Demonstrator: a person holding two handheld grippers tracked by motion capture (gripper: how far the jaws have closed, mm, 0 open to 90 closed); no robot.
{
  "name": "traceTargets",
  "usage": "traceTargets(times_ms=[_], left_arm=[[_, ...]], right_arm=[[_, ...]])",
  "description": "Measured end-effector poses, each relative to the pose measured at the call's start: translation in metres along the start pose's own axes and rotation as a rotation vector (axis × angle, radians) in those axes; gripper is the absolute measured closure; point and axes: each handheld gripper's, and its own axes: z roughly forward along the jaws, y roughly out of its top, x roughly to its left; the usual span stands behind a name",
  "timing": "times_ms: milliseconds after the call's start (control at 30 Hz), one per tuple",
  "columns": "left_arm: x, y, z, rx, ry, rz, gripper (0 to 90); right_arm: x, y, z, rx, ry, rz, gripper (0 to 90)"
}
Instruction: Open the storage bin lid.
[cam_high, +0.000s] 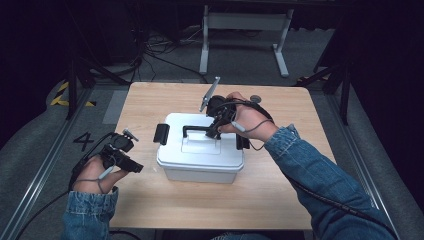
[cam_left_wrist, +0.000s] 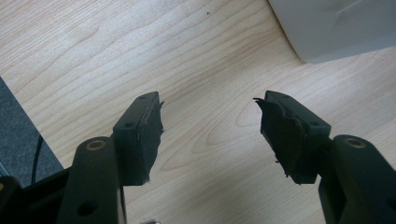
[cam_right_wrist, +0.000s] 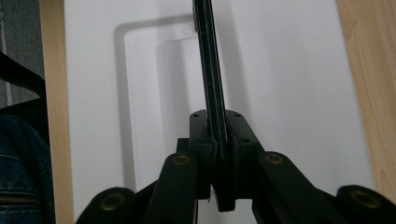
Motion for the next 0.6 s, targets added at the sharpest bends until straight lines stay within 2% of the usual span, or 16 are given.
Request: traceTargets(times_ms=[233,600], left_arm=[[0.001,0.000,0.000,-0.007,0.003,0.000,38.9],[0.001,-0.001,0.000,-0.009,-0.001,-0.006,38.9]], right_arm=[[0.001,0.003,-0.008,-0.029,0.007,-0.025,83.9],[0.007,0.009,-0.029,-0.085,0.024,-0.028,84.4]])
